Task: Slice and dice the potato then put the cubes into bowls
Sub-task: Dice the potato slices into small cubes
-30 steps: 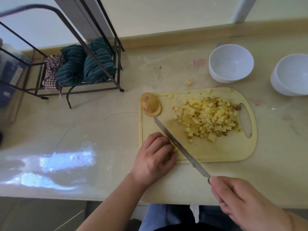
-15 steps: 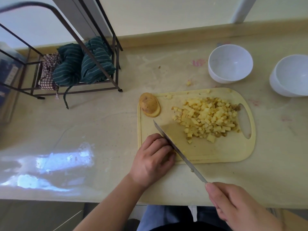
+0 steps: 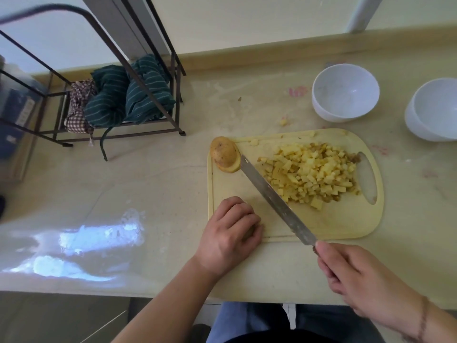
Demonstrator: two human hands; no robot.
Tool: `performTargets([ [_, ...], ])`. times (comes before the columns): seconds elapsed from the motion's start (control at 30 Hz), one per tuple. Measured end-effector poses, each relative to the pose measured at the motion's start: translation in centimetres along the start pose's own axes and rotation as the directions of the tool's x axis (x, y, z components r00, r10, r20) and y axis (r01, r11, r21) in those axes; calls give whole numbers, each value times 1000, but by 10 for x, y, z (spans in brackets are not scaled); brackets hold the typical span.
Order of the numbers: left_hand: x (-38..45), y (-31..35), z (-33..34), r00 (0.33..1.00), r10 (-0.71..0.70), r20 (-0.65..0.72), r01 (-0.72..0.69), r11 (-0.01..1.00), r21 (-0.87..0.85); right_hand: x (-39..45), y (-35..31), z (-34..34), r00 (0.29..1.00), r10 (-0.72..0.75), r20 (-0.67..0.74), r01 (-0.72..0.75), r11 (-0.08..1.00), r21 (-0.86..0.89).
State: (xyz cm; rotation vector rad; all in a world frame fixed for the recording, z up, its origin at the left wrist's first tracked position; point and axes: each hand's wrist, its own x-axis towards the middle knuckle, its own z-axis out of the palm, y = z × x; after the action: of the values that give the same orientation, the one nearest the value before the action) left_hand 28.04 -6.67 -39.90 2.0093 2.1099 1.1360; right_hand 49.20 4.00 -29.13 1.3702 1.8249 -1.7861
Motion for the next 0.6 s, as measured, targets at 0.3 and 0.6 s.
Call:
performTargets([
  [0.3,-8,0,-4,1000,2,-8,-2,1000,-2,-9,-3,10,992,-66,106,66,998,3],
  [0.6,-10,0,-2,1000,-14,-14,15,1000,8,-13,14,14,997,-41,66,48,992,-117],
])
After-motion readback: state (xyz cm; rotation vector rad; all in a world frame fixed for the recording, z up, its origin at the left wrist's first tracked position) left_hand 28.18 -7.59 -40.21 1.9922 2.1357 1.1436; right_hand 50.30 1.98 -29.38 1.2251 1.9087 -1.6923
